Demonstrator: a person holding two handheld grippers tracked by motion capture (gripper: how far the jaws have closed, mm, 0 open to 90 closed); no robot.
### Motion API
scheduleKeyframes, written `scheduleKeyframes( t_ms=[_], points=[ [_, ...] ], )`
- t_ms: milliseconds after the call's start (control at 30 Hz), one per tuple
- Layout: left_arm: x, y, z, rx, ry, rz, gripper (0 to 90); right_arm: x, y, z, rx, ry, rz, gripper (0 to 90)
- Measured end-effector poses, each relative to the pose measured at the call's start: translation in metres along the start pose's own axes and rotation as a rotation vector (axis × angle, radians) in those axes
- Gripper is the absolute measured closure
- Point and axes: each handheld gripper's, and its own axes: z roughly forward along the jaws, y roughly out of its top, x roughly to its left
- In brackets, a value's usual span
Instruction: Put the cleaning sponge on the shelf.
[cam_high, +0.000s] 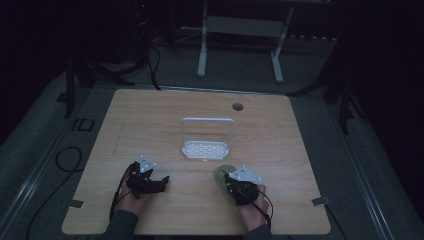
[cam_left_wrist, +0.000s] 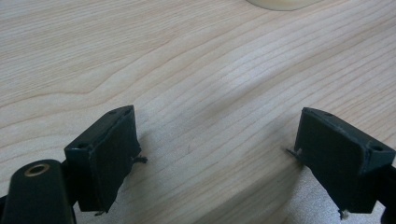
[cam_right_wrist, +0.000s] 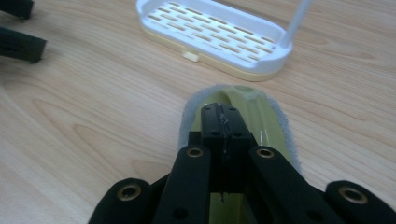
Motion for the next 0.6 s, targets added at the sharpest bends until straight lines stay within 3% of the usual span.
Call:
scheduleKeyframes(
  t_ms=[600],
  points=[
    [0.000, 0.000, 0.000, 0.000, 0.000, 0.000, 13.5, -0.018, -0.017, -0.020, 0.024, -0.018, 0.007, 88.6]
  ],
)
